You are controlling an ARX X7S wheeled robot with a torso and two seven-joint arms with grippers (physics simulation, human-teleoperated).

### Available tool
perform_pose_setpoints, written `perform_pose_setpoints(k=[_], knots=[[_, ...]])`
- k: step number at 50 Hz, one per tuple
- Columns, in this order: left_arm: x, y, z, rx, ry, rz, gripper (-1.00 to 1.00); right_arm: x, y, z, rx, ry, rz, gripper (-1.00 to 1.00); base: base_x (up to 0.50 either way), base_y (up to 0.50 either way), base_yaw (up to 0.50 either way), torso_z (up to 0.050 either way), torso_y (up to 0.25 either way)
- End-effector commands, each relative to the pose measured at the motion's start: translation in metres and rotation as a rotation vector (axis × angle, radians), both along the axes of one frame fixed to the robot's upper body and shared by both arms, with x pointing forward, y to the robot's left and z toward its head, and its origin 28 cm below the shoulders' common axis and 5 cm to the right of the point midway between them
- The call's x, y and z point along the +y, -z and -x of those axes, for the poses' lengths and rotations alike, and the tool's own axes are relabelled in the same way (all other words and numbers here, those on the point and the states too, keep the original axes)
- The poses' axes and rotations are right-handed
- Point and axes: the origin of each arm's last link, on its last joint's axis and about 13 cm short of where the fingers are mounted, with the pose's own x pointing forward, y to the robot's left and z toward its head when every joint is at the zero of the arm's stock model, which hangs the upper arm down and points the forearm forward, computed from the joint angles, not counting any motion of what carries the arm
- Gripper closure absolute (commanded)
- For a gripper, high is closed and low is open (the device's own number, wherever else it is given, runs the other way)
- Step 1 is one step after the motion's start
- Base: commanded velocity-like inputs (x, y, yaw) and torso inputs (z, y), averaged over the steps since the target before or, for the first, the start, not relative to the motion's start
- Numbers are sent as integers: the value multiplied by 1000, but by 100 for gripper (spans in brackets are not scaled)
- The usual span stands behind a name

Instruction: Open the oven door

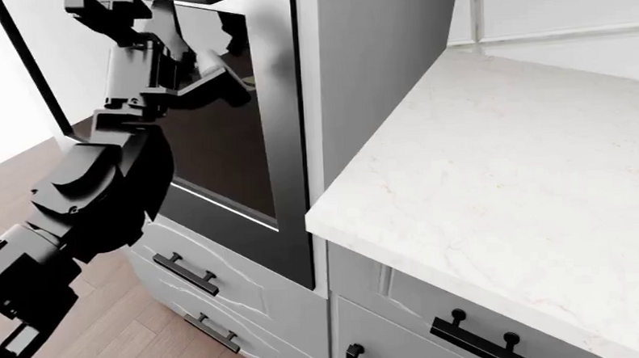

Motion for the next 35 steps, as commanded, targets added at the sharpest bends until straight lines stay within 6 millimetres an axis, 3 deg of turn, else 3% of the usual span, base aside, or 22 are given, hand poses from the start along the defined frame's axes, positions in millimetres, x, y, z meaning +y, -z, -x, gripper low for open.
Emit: perform_pose_setpoints(k=[1, 19, 35], knots=[[1, -1, 2, 51, 6, 12, 100, 0, 0, 0, 1, 2, 1, -100, 0, 0, 0, 0, 0], [3, -2, 9, 12, -8, 6, 100, 0, 0, 0, -2, 1, 5, -100, 0, 0, 0, 0, 0], [15, -7, 36, -190, -36, 88, 100, 1, 0, 0, -1, 1, 11, -100, 0, 0, 0, 0, 1]])
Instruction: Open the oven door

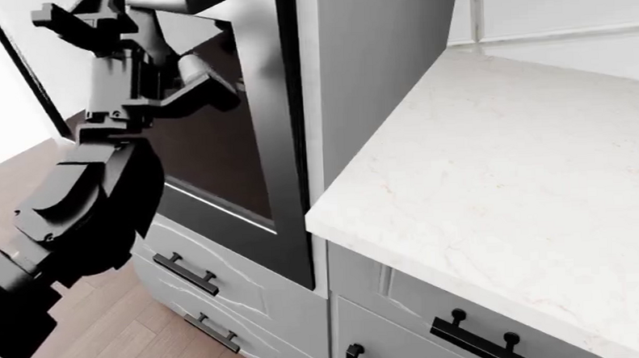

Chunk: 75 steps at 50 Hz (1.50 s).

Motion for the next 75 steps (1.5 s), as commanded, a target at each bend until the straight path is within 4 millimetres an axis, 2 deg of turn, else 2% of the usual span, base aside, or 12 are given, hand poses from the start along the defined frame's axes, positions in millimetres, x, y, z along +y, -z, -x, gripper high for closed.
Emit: perform_pose_setpoints(k=[1, 20, 34, 44, 57, 66, 75], knots=[[10, -9, 17, -162, -22, 40, 100, 0, 0, 0, 2, 0, 6, -100, 0, 0, 0, 0, 0], [17, 4, 45, -276, 6, 65, 100, 0, 1, -1, 4, 0, 9, -100, 0, 0, 0, 0, 3], [27, 21, 75, -353, 21, 103, 100, 1, 1, -1, 7, 1, 12, -100, 0, -1, 0, 0, 4], [22, 27, 111, -395, 27, 86, 100, 1, 1, -1, 8, 0, 16, -100, 2, -2, -2, 2, 4], [32, 52, 143, -418, 17, 101, 100, 1, 1, -2, 15, 1, 23, -100, 0, -4, -3, 0, 3], [42, 70, 154, -409, -3, 111, 100, 1, 1, -2, 16, 1, 24, -100, -1, -6, -3, 0, 2], [50, 97, 160, -379, -9, 120, 100, 1, 1, -2, 17, 0, 27, -100, 0, -5, -4, 1, 2]])
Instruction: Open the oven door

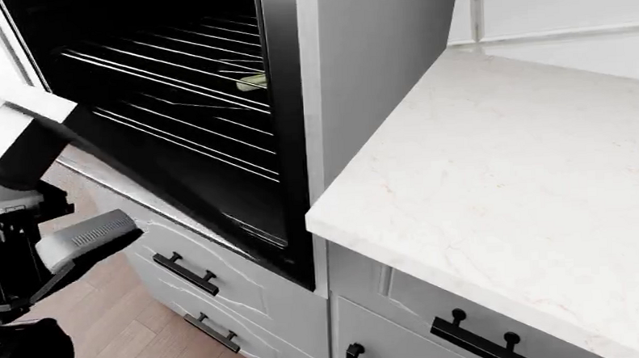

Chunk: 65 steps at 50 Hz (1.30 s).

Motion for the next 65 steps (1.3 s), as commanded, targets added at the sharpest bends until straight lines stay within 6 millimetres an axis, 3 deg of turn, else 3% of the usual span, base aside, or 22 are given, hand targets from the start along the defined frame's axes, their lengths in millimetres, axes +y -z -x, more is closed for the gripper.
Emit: perform_pose_setpoints(k=[1, 34, 47, 52, 65], knots=[[-14, 10, 19, -198, 93, -41, 100, 0, 0, 0, 3, 0, 3, -100, 3, -4, -4, 0, 0], [9, 94, 53, -121, 61, 6, 100, 1, 0, 0, 3, 1, 9, -100, 2, -7, -6, 0, 1], [10, 117, 69, -102, 58, 23, 100, 1, 1, -1, 4, 2, 11, -100, 4, -7, -8, 0, 0], [11, 146, 82, -58, 54, 47, 100, 1, 0, -1, 6, 3, 13, -100, 3, -9, -9, -4, 0], [15, 171, 93, -21, 32, 77, 100, 1, 0, -1, 5, 2, 16, -100, 5, -7, -12, -2, 0]])
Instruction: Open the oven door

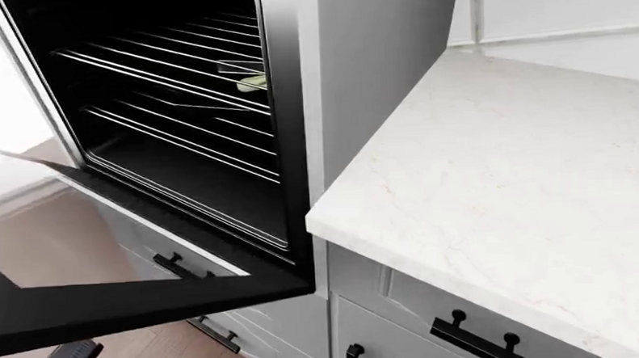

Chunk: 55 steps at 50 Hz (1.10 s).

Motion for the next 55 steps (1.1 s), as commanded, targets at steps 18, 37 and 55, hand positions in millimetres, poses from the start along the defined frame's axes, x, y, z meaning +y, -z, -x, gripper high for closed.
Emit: perform_pose_setpoints(k=[18, 37, 55], knots=[[-24, 95, 58, 234, 62, 128, 100, 1, 0, -1, 0, -2, 7, -100, 8, -3, -13, -4, 0], [-23, 130, 68, 310, 47, 153, 100, 1, 0, -1, 1, 0, 9, -100, 10, 5, -12, -3, 0], [-32, 152, 79, 384, 62, 185, 100, 1, 0, 0, 1, -1, 10, -100, 8, 5, -9, -2, 0]])
